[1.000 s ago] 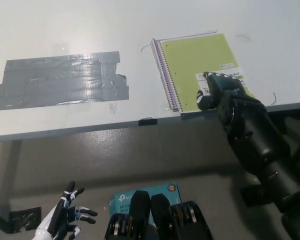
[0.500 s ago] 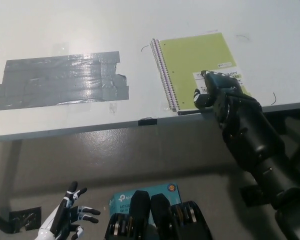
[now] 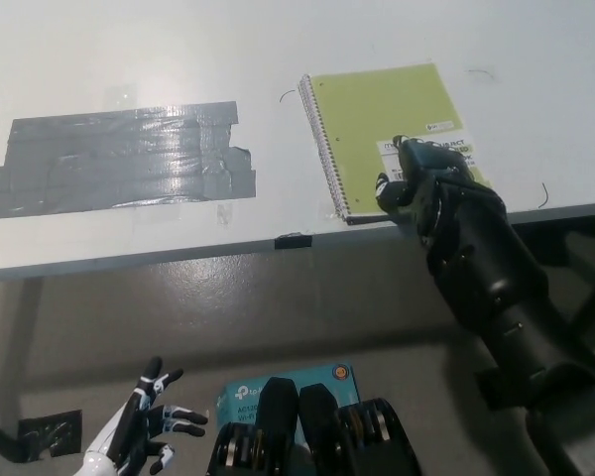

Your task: The robot uses its right hand to align two notebooks stacked together until they are fully overlapped

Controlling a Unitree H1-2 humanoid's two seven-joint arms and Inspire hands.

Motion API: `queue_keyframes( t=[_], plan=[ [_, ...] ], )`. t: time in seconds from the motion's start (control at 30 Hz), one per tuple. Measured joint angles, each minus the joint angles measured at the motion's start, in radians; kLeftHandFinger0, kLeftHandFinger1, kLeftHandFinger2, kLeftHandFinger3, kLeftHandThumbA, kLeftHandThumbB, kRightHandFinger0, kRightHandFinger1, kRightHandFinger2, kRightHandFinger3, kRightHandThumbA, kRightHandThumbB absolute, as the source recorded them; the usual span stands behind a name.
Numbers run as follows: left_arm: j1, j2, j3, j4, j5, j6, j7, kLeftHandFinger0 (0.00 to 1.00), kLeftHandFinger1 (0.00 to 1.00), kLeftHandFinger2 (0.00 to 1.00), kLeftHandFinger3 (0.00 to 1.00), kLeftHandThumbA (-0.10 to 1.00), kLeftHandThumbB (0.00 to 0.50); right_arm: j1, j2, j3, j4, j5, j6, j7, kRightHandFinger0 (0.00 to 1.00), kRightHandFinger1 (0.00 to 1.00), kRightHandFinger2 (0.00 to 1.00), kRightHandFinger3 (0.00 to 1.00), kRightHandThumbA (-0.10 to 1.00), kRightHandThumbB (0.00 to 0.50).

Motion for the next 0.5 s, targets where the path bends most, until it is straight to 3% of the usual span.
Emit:
queue_keyframes(
  t=[0.13, 0.23, 0.33, 0.5],
  plan=[
    [0.0, 0.0, 0.0, -0.001, 0.0, 0.0, 0.0, 0.46, 0.51, 0.48, 0.98, 1.0, 0.5, 0.0, 0.0, 0.0, 0.0, -0.006, 0.0, 0.0, 1.0, 1.0, 1.0, 1.0, 1.0, 0.5],
    [0.0, 0.0, 0.001, -0.001, -0.001, 0.0, 0.0, 0.49, 0.53, 0.49, 0.98, 1.0, 0.487, 0.003, -0.003, 0.002, -0.01, -0.011, 0.0, 0.003, 1.0, 1.0, 1.0, 1.0, 1.0, 0.5],
    [0.0, 0.0, 0.002, -0.001, -0.002, 0.0, 0.0, 0.44, 0.51, 0.51, 0.98, 1.0, 0.473, 0.008, -0.012, 0.007, -0.027, -0.021, 0.0, 0.015, 1.0, 1.0, 1.0, 1.0, 1.0, 0.5],
    [0.001, 0.001, 0.006, -0.001, -0.002, -0.001, 0.0, 0.44, 0.49, 0.51, 0.97, 1.0, 0.494, 0.008, -0.022, 0.011, -0.055, -0.052, 0.0, 0.056, 1.0, 1.0, 1.0, 1.0, 1.0, 0.5]
  ],
)
